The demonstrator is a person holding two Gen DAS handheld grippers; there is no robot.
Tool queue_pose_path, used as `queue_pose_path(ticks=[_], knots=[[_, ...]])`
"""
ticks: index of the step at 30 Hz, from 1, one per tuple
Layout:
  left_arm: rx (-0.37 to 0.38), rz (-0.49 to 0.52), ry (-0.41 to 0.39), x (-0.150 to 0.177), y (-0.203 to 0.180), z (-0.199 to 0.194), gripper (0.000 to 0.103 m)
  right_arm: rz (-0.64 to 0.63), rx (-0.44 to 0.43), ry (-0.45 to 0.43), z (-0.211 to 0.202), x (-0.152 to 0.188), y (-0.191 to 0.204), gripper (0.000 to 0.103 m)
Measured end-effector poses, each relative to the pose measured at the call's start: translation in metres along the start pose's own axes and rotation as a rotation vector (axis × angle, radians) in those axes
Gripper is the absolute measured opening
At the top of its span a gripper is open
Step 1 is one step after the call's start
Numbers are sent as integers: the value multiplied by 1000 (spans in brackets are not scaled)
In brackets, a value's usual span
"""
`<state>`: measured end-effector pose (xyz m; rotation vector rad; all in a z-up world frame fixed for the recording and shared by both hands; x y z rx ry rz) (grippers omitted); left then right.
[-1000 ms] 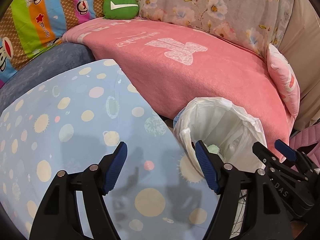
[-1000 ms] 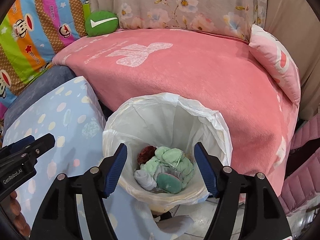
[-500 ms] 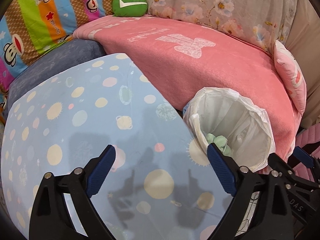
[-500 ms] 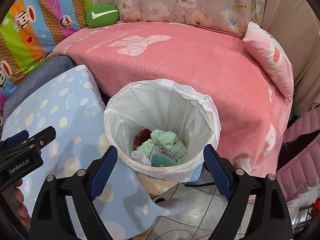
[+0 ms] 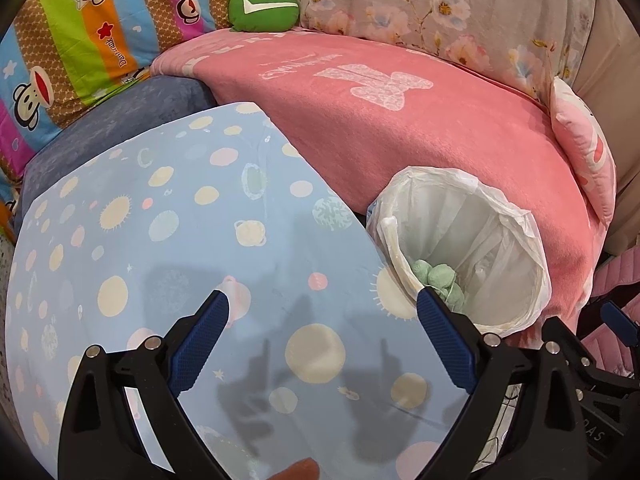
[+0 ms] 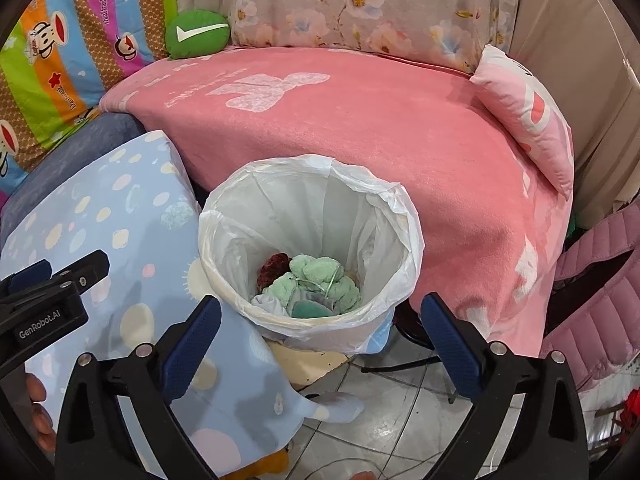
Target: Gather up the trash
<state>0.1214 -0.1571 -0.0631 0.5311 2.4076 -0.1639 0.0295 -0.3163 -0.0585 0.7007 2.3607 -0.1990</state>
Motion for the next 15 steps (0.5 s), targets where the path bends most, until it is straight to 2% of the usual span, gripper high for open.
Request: queue_pose_path(ticks=[4,15], knots=[[-11,16,-4,1,-4,0,94,-9,-1,4,1,3,-2,96],[-12,24,8,4,-12,1,94,-33,18,2,-2,10,-3,96]])
Point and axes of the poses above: each gripper's, at about its wrist camera, not at the fingertips, and z roughly the way its jaws point, y to its left, x to its underside, the point moved 2 cm from there along z, roughly the way its jaws point, and after that the axes turned 8 degrees about z, right-handed, at the moved point
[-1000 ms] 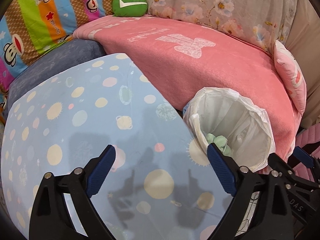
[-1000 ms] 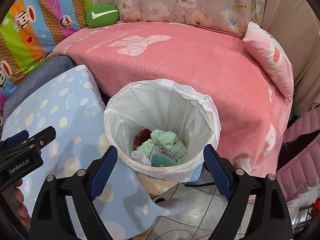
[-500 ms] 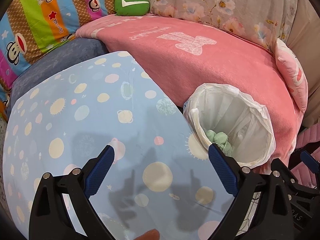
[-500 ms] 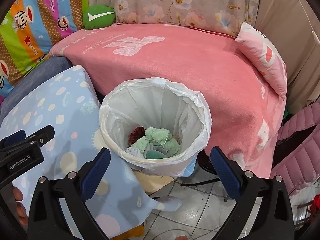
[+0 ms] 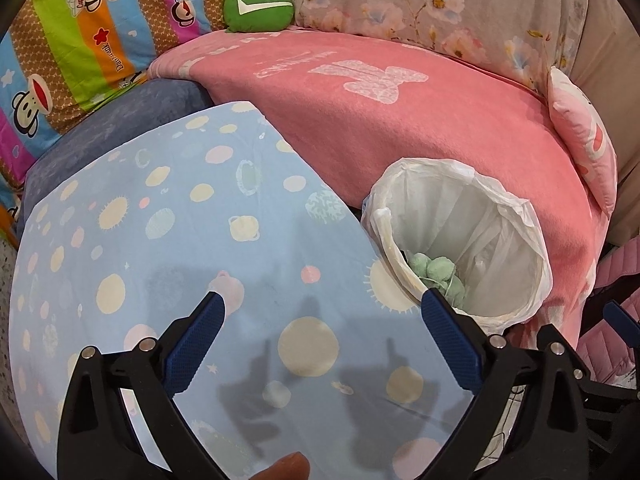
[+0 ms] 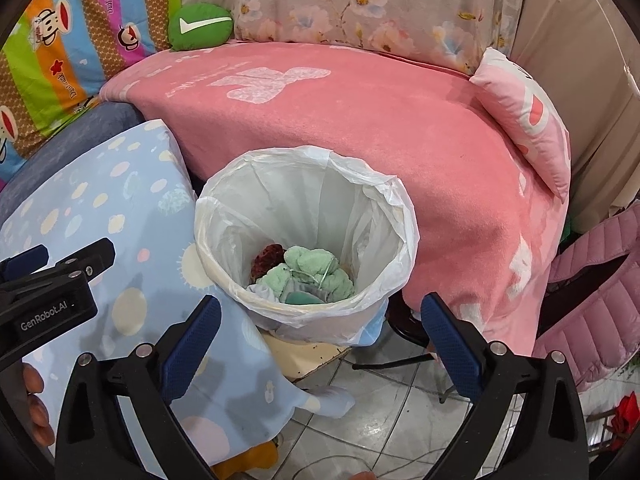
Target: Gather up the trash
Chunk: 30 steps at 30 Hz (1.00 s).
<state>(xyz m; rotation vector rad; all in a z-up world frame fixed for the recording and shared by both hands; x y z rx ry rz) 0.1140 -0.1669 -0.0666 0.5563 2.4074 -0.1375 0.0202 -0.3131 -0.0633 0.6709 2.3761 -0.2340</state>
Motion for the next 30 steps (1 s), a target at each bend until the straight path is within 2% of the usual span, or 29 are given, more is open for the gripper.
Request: queue_pose_path(ticks=[30], knots=[[-23,32,-6,-2,-12,-10,94,-12,-6,-1,-6,2,-1,96]])
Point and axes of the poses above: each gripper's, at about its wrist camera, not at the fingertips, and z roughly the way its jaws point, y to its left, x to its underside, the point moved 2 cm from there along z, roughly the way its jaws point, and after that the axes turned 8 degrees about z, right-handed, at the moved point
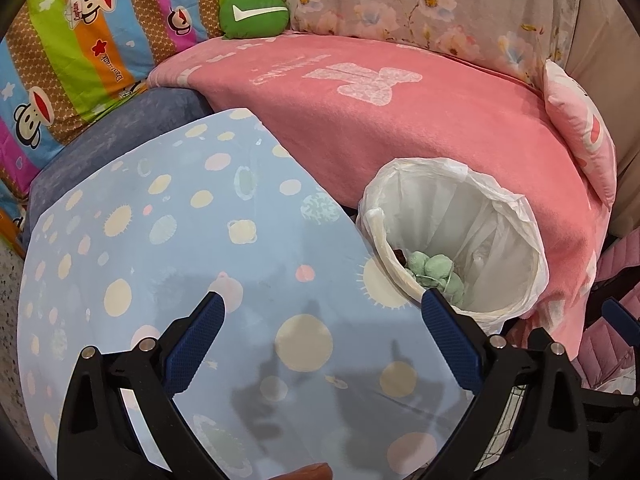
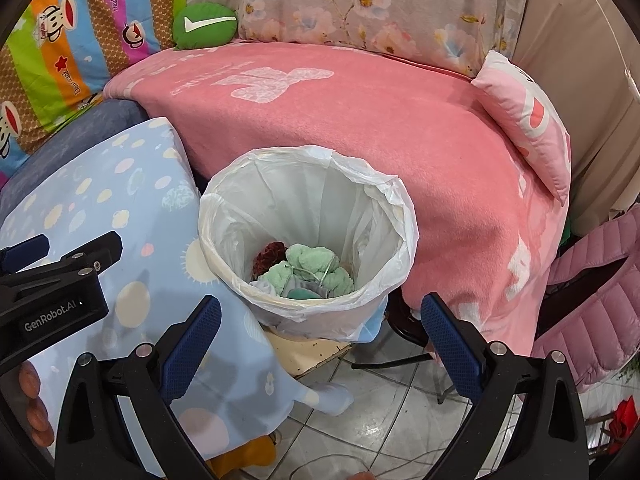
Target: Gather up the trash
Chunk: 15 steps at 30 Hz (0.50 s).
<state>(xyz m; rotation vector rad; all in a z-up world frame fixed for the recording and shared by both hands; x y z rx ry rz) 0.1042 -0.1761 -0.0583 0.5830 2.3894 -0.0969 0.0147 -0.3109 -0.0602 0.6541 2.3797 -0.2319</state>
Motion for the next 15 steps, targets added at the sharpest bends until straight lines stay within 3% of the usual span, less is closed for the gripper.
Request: queue_pose_path(ticks=[15], knots=[[24,3,6,3,-3,-1,94,2,2,-2,1,-1,-1,96]])
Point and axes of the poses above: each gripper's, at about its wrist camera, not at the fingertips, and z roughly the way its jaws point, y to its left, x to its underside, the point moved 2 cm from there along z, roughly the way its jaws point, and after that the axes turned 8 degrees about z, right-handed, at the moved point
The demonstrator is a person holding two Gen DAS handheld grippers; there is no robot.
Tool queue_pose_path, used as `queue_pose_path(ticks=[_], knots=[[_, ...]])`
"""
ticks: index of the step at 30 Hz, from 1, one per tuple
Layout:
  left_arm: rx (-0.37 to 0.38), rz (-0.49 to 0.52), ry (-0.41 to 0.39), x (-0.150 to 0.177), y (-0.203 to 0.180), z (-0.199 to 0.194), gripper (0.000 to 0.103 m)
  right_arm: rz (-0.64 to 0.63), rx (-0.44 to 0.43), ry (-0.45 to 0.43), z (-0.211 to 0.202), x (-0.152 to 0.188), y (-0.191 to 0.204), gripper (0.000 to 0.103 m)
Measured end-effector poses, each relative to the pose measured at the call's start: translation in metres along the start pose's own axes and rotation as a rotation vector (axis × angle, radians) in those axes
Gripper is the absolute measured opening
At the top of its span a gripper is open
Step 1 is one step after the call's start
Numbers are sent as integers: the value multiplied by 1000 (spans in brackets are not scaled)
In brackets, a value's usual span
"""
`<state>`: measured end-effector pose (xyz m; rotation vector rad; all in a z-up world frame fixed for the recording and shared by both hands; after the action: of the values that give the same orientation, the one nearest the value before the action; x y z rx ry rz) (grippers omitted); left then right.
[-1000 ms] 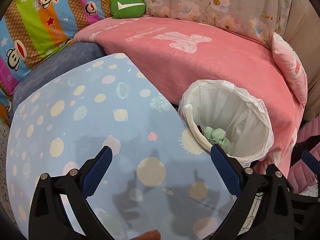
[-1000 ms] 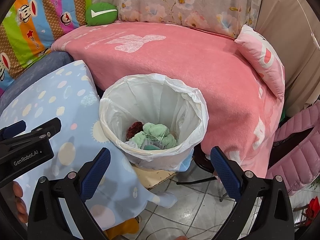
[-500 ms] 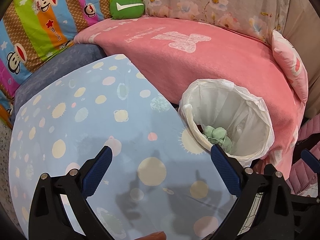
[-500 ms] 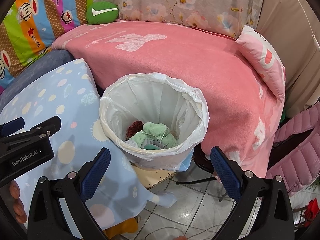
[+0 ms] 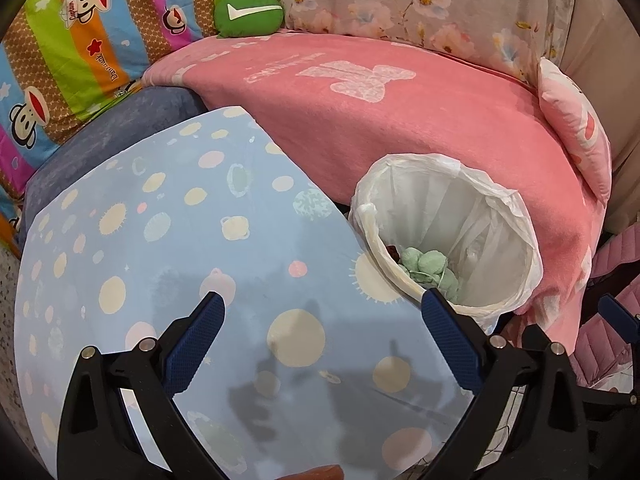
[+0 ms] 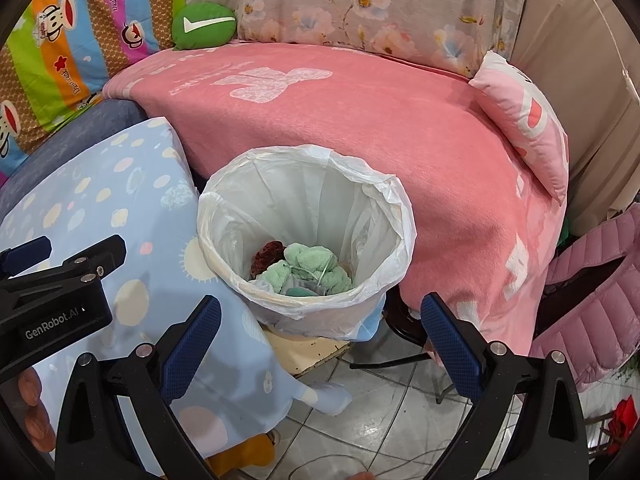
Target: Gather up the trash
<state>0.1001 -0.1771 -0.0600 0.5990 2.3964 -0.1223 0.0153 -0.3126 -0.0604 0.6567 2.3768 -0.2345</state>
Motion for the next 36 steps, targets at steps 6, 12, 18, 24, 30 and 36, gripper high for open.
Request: queue_pose_path(ticks=[6,12,18,24,30,36], knots=[[-3,-1,-11,1,-1,-3,94,-4,-1,-4,-1,1,0,96],[-8,-5,-14,3,0,-7,94,-4,0,-4,-2,1,0,96],[-12,7,-21,4,-1,-10,94,-4,1,-5,-2,2,1,96],[-11,11,-22,4,-1,-12,94,-1,3,-10,-5,3,0,96],[-12,14,-26,3,-2,-13,94,-1,5,-12,-7,5,-1,96],[-12,17,-27,4,-3,-14,94,0,7,-12,-7,5,0,96]])
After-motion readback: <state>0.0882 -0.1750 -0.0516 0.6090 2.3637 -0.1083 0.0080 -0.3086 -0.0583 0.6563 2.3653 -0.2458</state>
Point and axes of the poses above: each gripper's, at about its wrist camera, not at the fingertips, and z roughly the way its jaws point, y to its left, x to its underside, the point moved 2 cm from there along z, roughly the way its jaws point, and after that the axes turned 8 degrees about z, right-handed, at the moved point
